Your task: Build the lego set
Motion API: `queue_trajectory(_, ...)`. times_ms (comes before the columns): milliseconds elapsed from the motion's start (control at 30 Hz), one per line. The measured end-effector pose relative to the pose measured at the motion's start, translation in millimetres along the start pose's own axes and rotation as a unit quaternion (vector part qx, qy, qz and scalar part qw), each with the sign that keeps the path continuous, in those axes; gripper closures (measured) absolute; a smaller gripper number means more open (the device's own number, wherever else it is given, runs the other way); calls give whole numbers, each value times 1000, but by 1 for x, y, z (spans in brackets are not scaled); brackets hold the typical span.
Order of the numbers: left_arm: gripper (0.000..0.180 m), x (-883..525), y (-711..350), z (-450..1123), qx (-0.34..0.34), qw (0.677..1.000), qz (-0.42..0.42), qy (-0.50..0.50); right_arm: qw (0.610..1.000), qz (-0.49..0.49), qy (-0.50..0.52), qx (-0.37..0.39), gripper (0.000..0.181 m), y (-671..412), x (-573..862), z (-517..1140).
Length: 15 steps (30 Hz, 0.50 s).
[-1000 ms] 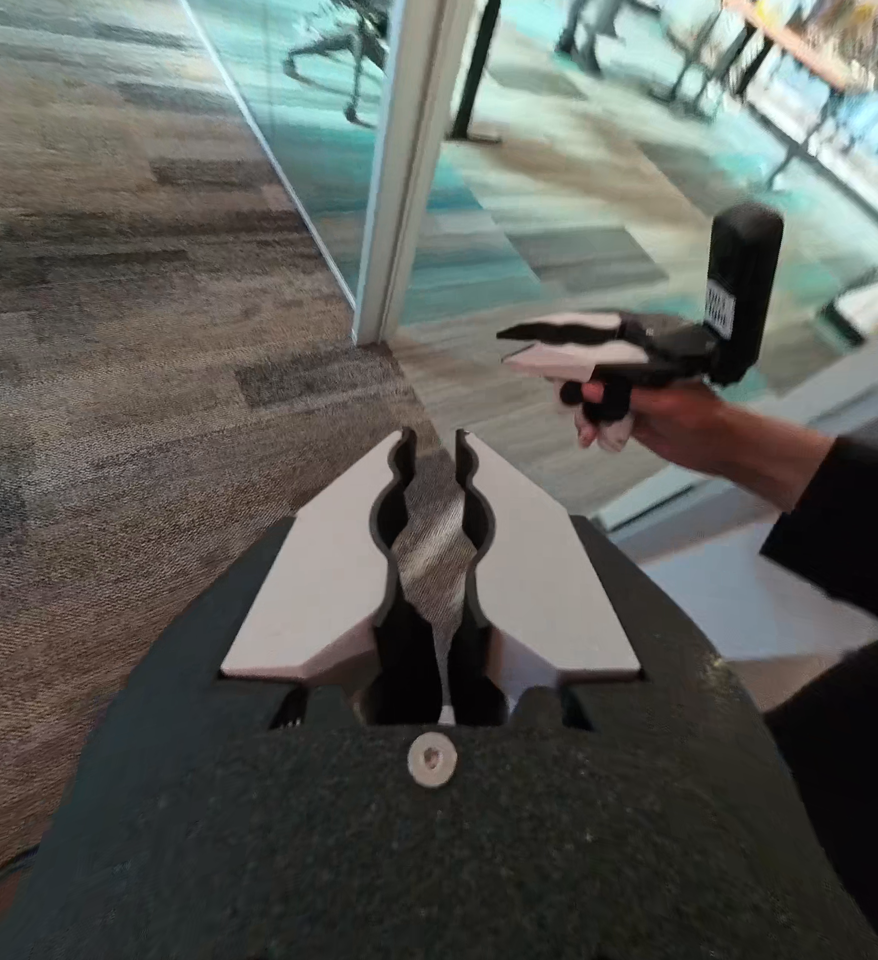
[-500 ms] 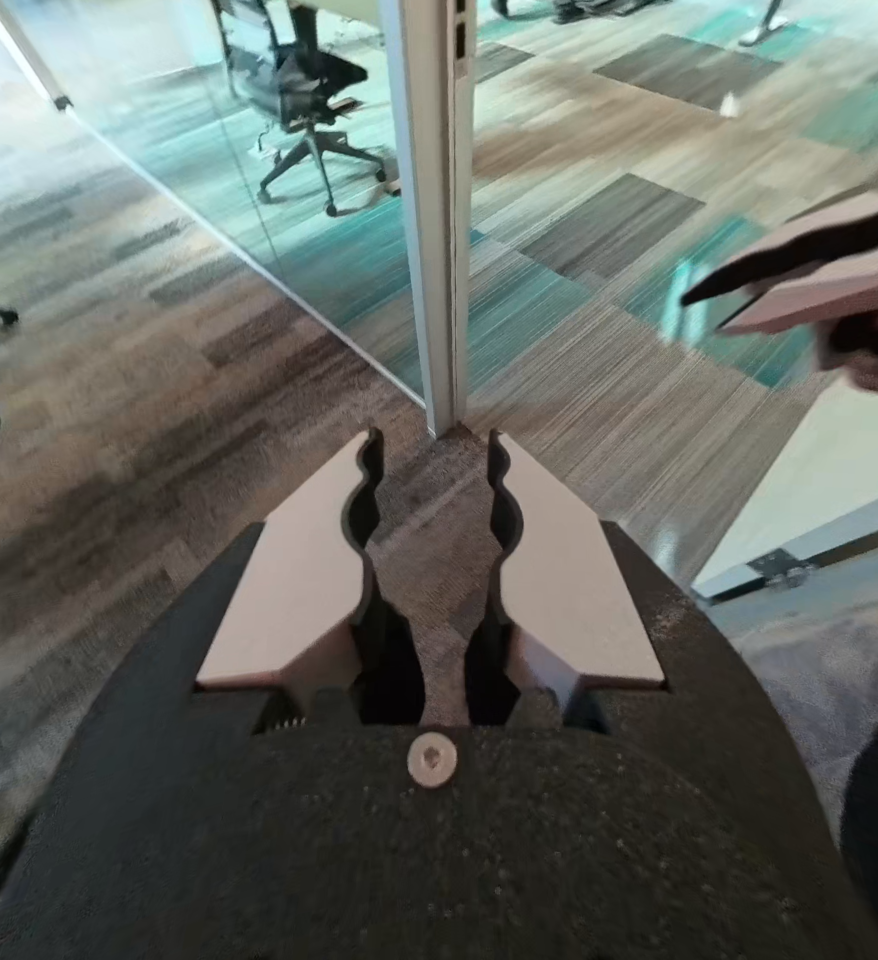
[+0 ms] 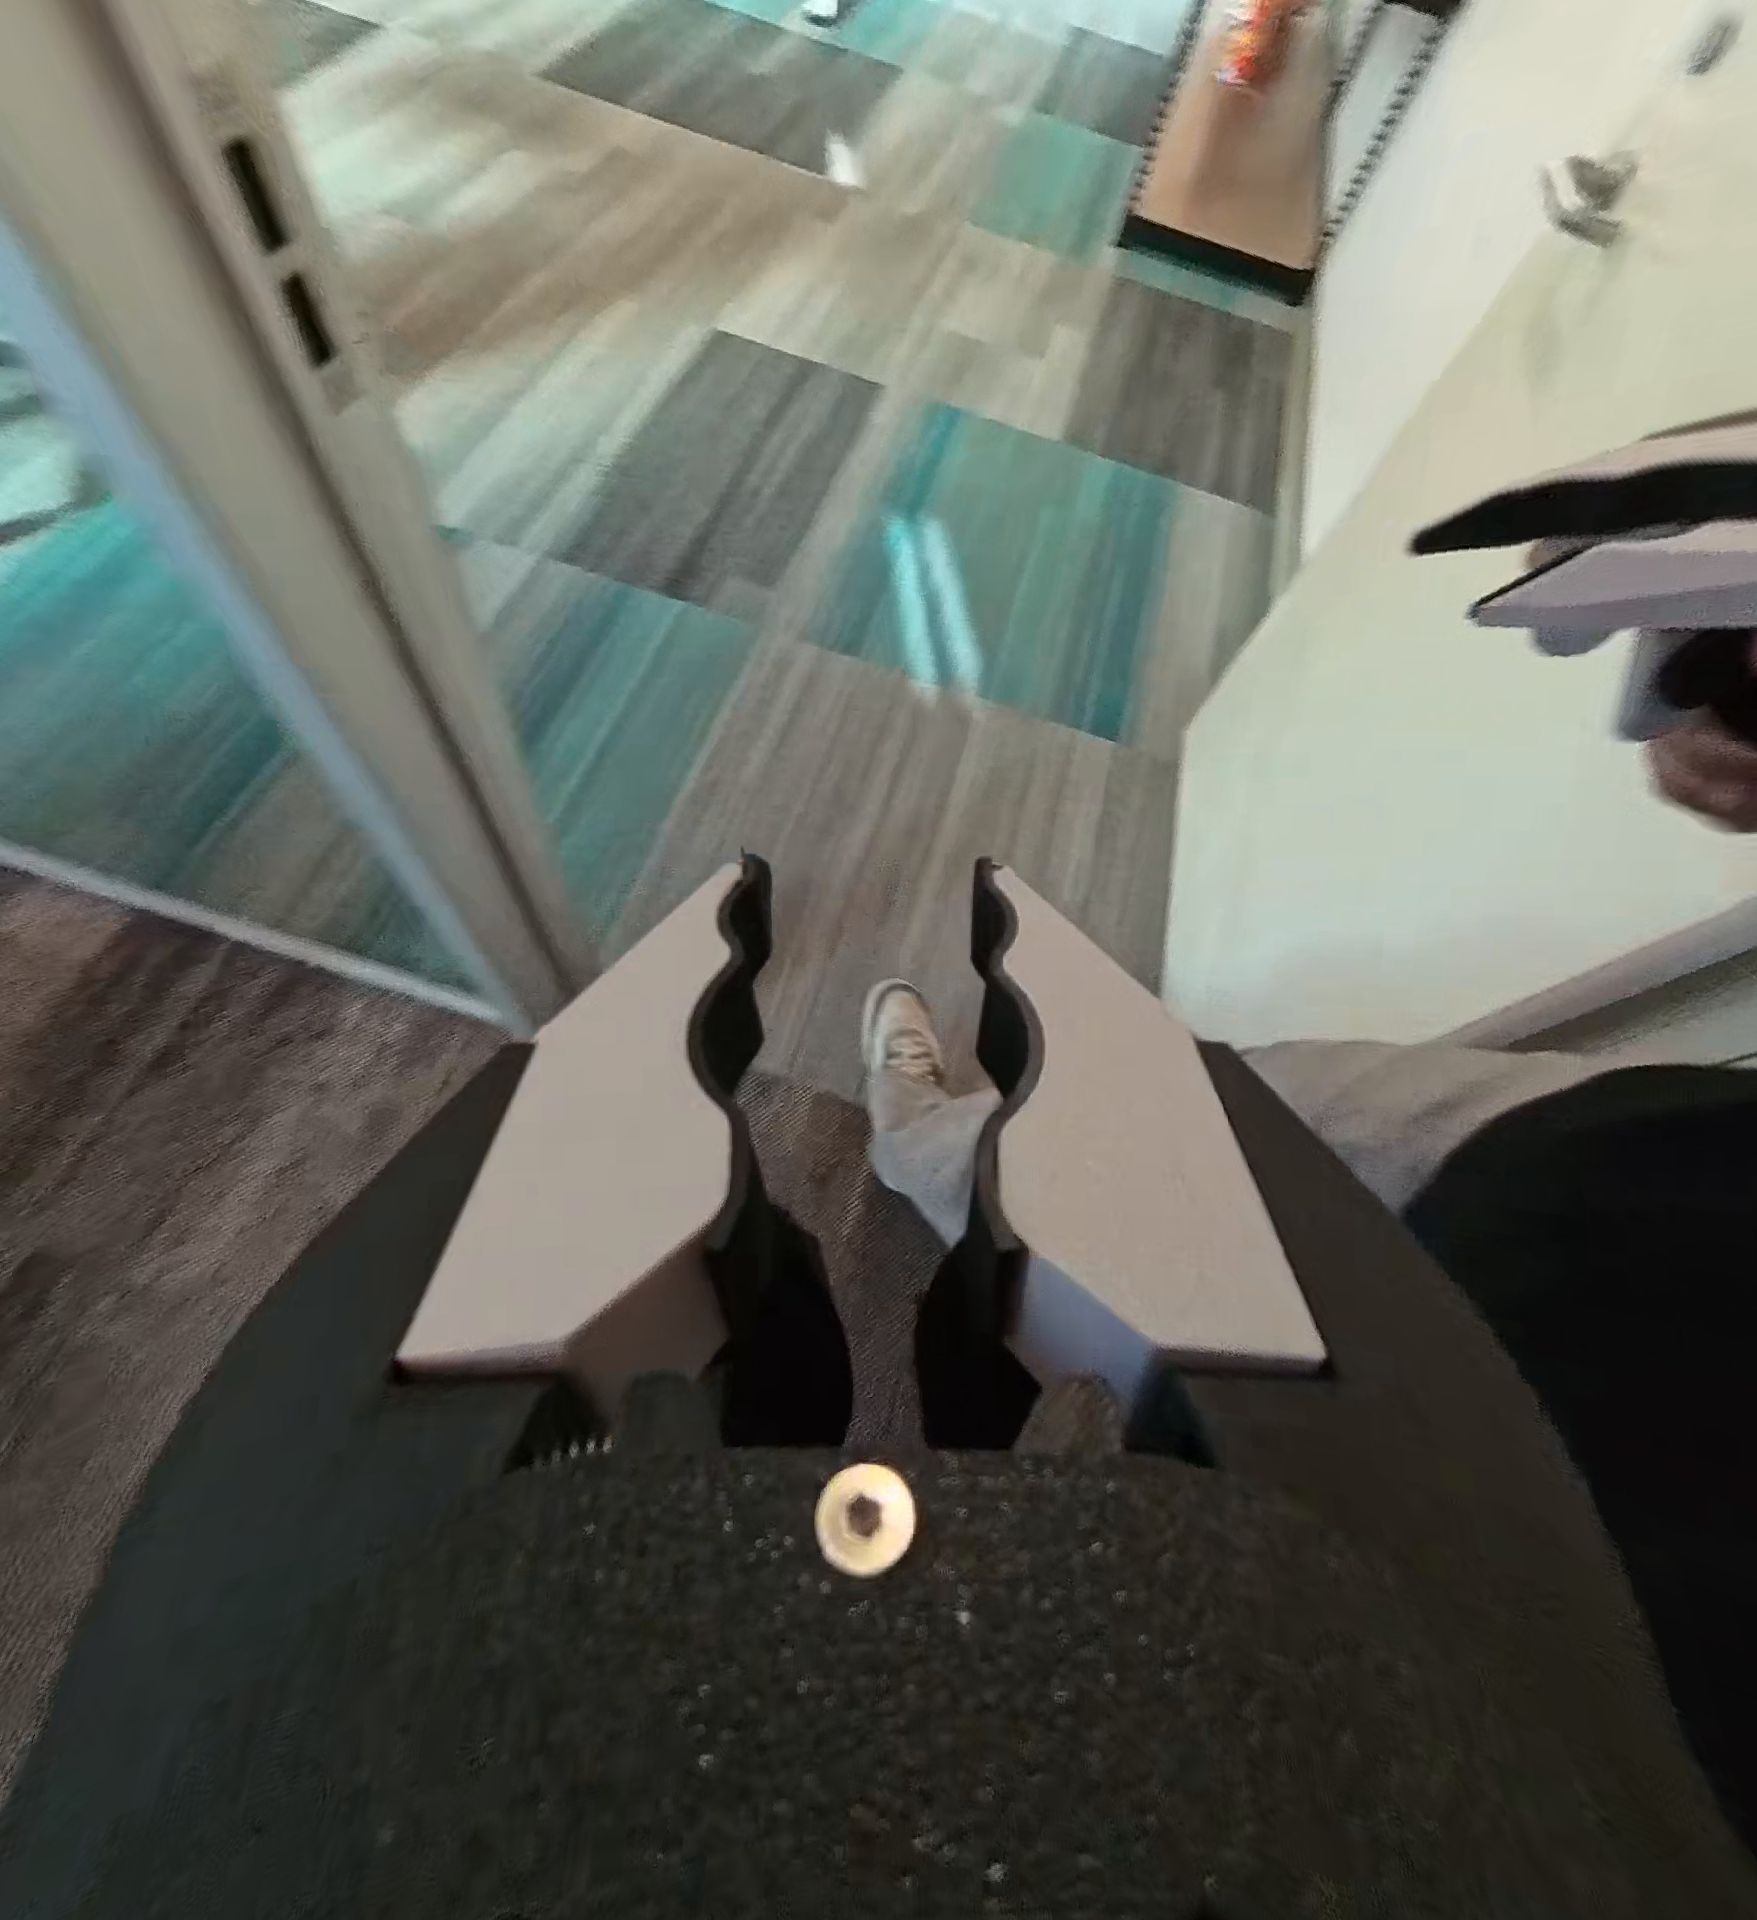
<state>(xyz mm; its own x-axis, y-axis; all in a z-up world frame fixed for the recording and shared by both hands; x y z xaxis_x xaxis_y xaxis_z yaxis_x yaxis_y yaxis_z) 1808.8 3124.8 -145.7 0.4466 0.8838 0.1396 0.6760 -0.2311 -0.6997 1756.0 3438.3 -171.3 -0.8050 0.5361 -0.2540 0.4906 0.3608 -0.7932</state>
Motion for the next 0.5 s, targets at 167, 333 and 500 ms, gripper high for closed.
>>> queue_trajectory(167, 148, -11, -127, 116, 6, 996, 61, 66, 995, 58, 64, 56, 138, -25, 133, 7)
queue_trajectory(333, 151, 1, -282, 252, -26, 985, 122, 124, 990, 83, 104, 51, 138, -65, 284, -12)
queue_trajectory(500, 151, 8, -428, 361, -35, 975, 159, 152, 981, 105, 155, 38, 138, -121, 427, -55)
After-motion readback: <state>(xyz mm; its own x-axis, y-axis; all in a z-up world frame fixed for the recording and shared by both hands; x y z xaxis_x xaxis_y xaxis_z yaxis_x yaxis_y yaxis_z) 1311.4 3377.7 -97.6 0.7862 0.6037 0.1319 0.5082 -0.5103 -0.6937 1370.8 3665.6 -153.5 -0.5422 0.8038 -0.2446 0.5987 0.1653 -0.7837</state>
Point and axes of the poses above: each gripper's, where its closed fingertips meet, z out along the fingers, y out of its underside, x = y × z across the jaws, the point moved 10 cm from there along -z, back along the fingers, and after that the axes turned 14 degrees about -x, right-handed, at the moved point
